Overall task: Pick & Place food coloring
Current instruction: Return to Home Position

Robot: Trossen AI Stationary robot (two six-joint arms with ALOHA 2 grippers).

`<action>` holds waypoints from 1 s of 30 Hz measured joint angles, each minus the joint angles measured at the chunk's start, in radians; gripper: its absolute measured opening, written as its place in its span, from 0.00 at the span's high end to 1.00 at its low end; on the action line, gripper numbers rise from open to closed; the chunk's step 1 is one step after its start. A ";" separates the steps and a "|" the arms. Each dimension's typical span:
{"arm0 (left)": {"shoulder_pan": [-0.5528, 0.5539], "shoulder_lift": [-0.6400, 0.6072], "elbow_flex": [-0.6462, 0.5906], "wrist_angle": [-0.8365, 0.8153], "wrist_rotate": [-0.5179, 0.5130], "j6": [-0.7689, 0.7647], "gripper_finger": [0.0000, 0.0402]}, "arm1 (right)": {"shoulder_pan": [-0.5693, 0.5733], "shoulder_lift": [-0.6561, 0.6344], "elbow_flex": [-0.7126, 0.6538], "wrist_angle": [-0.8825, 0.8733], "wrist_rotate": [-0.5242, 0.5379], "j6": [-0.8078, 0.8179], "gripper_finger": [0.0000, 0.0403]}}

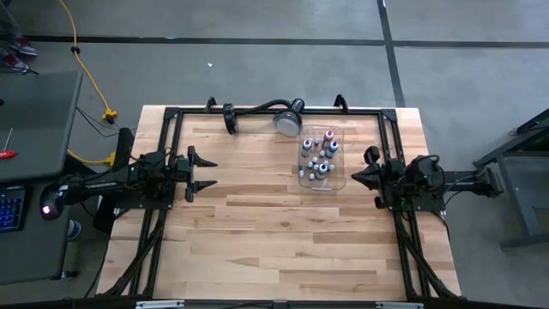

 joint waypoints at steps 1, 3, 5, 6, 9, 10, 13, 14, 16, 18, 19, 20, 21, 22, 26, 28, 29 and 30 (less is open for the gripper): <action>0.000 0.000 0.000 0.000 0.000 0.000 0.31 | 0.004 0.000 -0.010 0.024 -0.001 -0.002 1.00; 0.000 0.000 0.000 0.000 0.000 0.000 0.31 | 0.014 0.001 -0.022 0.032 0.000 -0.003 1.00; 0.000 0.000 0.000 0.000 0.000 0.000 0.31 | 0.021 -0.002 -0.022 0.034 0.002 -0.006 1.00; 0.000 0.000 0.000 0.000 0.000 0.000 0.31 | 0.022 -0.004 -0.022 0.041 0.002 -0.010 1.00; 0.000 0.000 0.000 0.000 0.000 0.000 0.31 | 0.014 -0.019 -0.022 0.020 0.010 -0.021 1.00; 0.000 0.000 0.000 0.000 0.000 0.000 0.31 | 0.010 -0.026 -0.022 0.000 0.016 -0.021 1.00; 0.000 0.000 0.000 0.000 0.000 0.000 0.31 | -0.002 -0.055 -0.022 -0.090 0.022 -0.020 1.00; 0.000 0.000 0.000 0.000 0.000 0.000 0.31 | -0.007 -0.067 -0.022 -0.126 0.022 -0.014 1.00; 0.000 0.000 0.000 0.000 0.000 0.000 0.31 | -0.016 -0.088 -0.022 -0.194 0.022 -0.006 1.00; 0.000 0.000 0.000 0.000 0.000 0.000 0.31 | -0.026 -0.084 -0.022 -0.242 0.022 -0.005 1.00; 0.000 0.000 0.000 0.000 0.000 0.000 0.31 | -0.031 -0.084 -0.022 -0.247 0.023 -0.006 1.00; 0.000 0.000 0.000 0.000 0.000 0.000 0.31 | -0.036 -0.084 -0.022 -0.253 0.025 -0.006 1.00; 0.000 0.000 0.000 0.000 0.000 0.000 0.31 | -0.041 -0.084 -0.022 -0.270 0.031 -0.006 1.00; 0.000 0.000 0.000 0.000 0.000 0.000 0.31 | -0.046 -0.084 -0.022 -0.294 0.038 -0.006 1.00; 0.000 0.000 0.000 0.000 0.000 0.000 0.31 | -0.054 -0.076 -0.022 -0.315 0.049 -0.007 1.00; 0.000 0.000 0.000 0.000 0.000 0.000 0.31 | -0.054 -0.068 -0.022 -0.316 0.050 -0.033 1.00; 0.000 0.000 0.000 0.000 0.000 0.000 0.31 | -0.054 -0.065 -0.022 -0.316 0.049 -0.052 1.00; 0.000 0.000 0.000 0.000 0.000 0.000 0.31 | -0.054 -0.063 -0.022 -0.317 0.049 -0.069 1.00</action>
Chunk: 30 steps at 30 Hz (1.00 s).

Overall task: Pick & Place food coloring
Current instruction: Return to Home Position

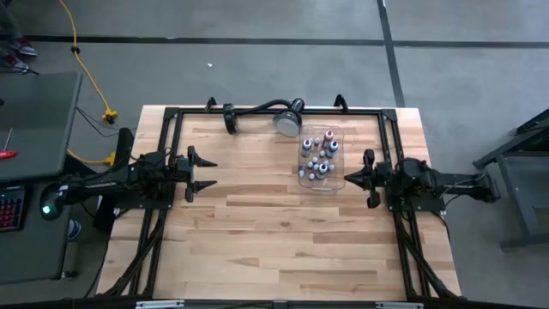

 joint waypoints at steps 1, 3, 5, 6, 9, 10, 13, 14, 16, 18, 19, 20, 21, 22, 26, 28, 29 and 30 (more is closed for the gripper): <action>0.000 0.000 0.000 0.000 0.000 0.000 0.31 | 0.000 0.002 0.000 -0.001 0.000 -0.009 1.00; 0.000 0.000 0.000 0.000 0.000 0.000 0.31 | 0.000 0.011 0.000 -0.001 0.000 -0.013 1.00; 0.000 0.000 0.000 0.000 0.000 0.000 0.31 | 0.000 0.024 0.000 -0.002 0.000 -0.001 1.00; 0.000 0.000 0.000 0.000 0.000 0.000 0.31 | 0.000 0.030 0.000 -0.003 0.000 0.003 1.00; 0.000 0.000 0.000 0.000 0.000 0.000 0.31 | 0.000 0.046 0.000 -0.003 0.000 -0.002 1.00; 0.000 0.000 0.000 0.000 0.000 0.000 0.31 | 0.000 0.047 0.000 -0.003 0.000 -0.002 1.00; 0.000 0.000 0.000 0.000 0.000 0.000 0.31 | 0.000 0.047 0.000 -0.003 0.000 -0.003 1.00; 0.000 0.000 0.000 0.000 0.000 0.000 0.31 | 0.000 0.047 0.000 -0.003 0.000 -0.004 1.00; 0.000 0.000 0.000 0.000 0.000 0.000 0.31 | 0.000 0.047 0.000 -0.003 0.000 -0.004 1.00; 0.000 0.000 0.000 0.000 0.000 0.000 0.31 | 0.000 0.047 0.000 -0.003 0.000 -0.004 1.00; 0.000 0.000 0.000 0.000 0.000 0.000 0.31 | 0.000 0.047 0.000 -0.003 0.000 -0.004 1.00; 0.000 0.000 0.000 0.000 0.000 0.000 0.31 | 0.000 0.047 0.000 -0.003 0.000 -0.004 1.00; 0.000 0.000 0.000 0.000 0.000 0.000 0.31 | 0.000 0.047 0.000 -0.003 -0.001 -0.004 1.00; 0.000 0.000 0.000 0.000 0.000 0.000 0.31 | 0.000 0.047 0.000 -0.003 -0.001 -0.004 1.00; 0.000 0.000 0.000 0.000 0.000 0.000 0.31 | 0.000 0.047 0.000 -0.003 -0.001 -0.004 1.00; 0.000 0.000 0.000 0.000 0.000 0.000 0.31 | 0.000 0.047 0.000 -0.003 -0.001 -0.004 1.00; 0.000 0.000 0.000 0.000 0.000 0.000 0.31 | 0.000 0.047 0.000 -0.003 -0.001 -0.004 1.00; 0.000 0.000 0.000 0.000 0.000 0.000 0.31 | 0.000 0.047 0.000 -0.003 -0.001 -0.004 1.00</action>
